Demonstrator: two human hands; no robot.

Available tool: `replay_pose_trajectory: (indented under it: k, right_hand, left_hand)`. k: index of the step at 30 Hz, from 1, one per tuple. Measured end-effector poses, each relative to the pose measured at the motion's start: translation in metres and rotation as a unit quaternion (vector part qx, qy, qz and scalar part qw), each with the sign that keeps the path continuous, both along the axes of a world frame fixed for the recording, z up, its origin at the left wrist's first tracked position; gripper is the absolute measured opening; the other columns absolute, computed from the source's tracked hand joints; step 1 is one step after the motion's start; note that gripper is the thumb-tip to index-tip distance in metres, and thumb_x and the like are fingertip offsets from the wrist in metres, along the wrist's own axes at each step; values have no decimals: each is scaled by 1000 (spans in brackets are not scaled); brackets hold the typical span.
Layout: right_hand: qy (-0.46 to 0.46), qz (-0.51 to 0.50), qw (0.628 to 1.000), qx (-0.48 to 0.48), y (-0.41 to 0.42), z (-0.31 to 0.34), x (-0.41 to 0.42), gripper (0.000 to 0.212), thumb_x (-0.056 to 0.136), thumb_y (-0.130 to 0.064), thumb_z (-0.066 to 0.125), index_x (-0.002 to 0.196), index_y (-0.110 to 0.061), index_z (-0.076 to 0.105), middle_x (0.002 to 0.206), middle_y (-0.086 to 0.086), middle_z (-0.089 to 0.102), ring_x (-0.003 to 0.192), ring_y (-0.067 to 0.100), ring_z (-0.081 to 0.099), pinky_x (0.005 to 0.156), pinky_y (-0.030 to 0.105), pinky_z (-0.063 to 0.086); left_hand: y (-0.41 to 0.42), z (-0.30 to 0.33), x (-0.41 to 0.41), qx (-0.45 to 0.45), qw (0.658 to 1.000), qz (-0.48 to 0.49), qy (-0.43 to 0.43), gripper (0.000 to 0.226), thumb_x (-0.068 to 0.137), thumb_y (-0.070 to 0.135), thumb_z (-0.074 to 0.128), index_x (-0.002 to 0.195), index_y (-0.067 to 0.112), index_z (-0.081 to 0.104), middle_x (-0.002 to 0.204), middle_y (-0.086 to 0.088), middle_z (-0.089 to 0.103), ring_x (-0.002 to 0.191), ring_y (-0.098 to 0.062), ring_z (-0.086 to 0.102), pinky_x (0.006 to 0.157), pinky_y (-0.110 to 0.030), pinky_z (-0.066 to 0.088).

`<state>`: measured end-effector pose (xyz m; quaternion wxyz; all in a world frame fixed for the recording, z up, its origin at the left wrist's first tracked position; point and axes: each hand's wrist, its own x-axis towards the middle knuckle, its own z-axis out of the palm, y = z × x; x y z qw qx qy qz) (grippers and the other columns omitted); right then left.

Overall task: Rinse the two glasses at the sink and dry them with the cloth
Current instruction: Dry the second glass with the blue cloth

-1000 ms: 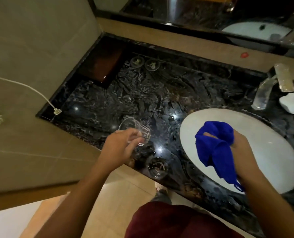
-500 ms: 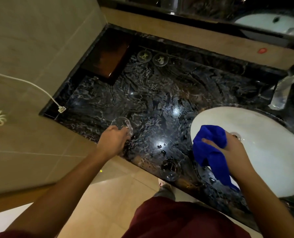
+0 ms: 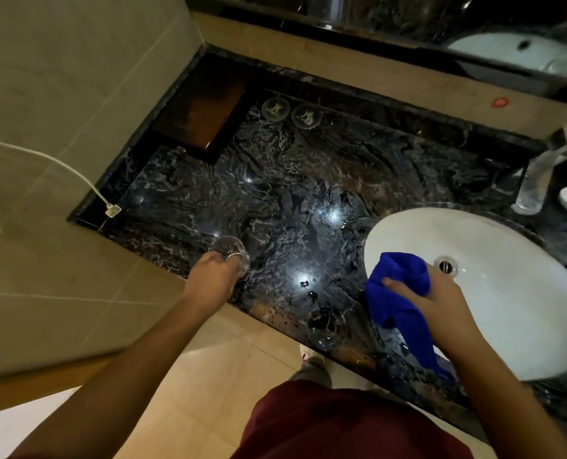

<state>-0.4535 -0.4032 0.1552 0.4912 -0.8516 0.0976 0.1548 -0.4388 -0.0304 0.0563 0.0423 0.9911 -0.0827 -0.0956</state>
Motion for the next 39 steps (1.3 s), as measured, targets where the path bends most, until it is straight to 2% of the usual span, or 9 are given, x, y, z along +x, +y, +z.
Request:
replay_pose_trajectory:
  k: [4, 11, 13, 18, 21, 24, 27, 31, 39]
  right_hand:
    - [11, -14, 1000, -6, 0, 0, -4, 19, 94, -24, 71, 89, -39, 60, 86, -11, 70, 80, 7, 64, 67, 25, 44]
    - [18, -25, 1000, 2, 2, -2, -8, 25, 94, -20, 70, 90, -41, 58, 87, -11, 70, 82, 7, 65, 67, 23, 44]
    - [17, -27, 999, 0, 4, -2, -8, 25, 94, -20, 70, 89, -41, 57, 86, -11, 70, 82, 7, 65, 66, 23, 44]
    - [13, -41, 999, 4, 3, -2, -9, 22, 94, -21, 70, 88, -38, 59, 86, -10, 70, 82, 9, 65, 67, 25, 45]
    - [15, -54, 998, 4, 0, -5, -8, 20, 94, -21, 70, 88, -37, 59, 86, -9, 70, 82, 11, 66, 68, 28, 46]
    - [16, -62, 998, 5, -2, -7, -9, 21, 94, -22, 70, 88, -39, 59, 87, -10, 70, 83, 11, 66, 70, 30, 47]
    - [22, -75, 997, 5, -6, -10, -11, 19, 94, -24, 70, 89, -38, 59, 89, -10, 70, 84, 11, 66, 68, 29, 46]
    - [26, -91, 996, 5, -14, -12, -14, 14, 94, -26, 70, 89, -35, 60, 88, -7, 70, 82, 13, 66, 68, 31, 47]
    - [26, -108, 994, 4, -27, -18, -25, 15, 95, -24, 70, 87, -32, 60, 86, -5, 70, 81, 13, 66, 67, 31, 48]
  left_hand:
    - [2, -8, -1, -10, 1000, 15, -5, 15, 90, 23, 73, 90, 11, 64, 63, -11, 64, 75, -39, 63, 69, -43, 58]
    - [0, -10, -2, -24, 999, 18, -29, 16, 80, 11, 81, 83, 10, 64, 57, -10, 62, 61, -36, 62, 69, -37, 54]
    - [1, -11, -1, -47, 998, 12, -41, 25, 77, 8, 82, 91, 11, 62, 58, -8, 63, 58, -34, 62, 71, -37, 53]
    - [3, -9, -5, -106, 992, 47, -41, 57, 88, 21, 74, 137, 11, 46, 98, -10, 74, 80, -33, 70, 72, -41, 56]
    - [-8, 8, -13, -127, 987, 32, -95, 58, 90, 22, 72, 141, 7, 48, 130, -14, 63, 114, -33, 63, 94, -45, 53]
    - [-38, 27, -27, -169, 979, -16, -108, 57, 92, 27, 73, 141, 8, 52, 142, -13, 55, 131, -28, 51, 112, -41, 39]
    - [-74, 29, -46, -190, 974, -83, -88, 51, 95, 41, 67, 138, 16, 58, 146, -7, 55, 137, -25, 47, 117, -46, 35]
    - [-106, 12, -71, -211, 958, -184, -67, 43, 96, 49, 64, 127, 20, 66, 142, -4, 59, 138, -26, 48, 114, -43, 37]
    - [-115, -4, -82, -209, 951, -230, 4, 40, 97, 53, 61, 125, 24, 65, 138, 4, 59, 135, -19, 49, 111, -36, 39]
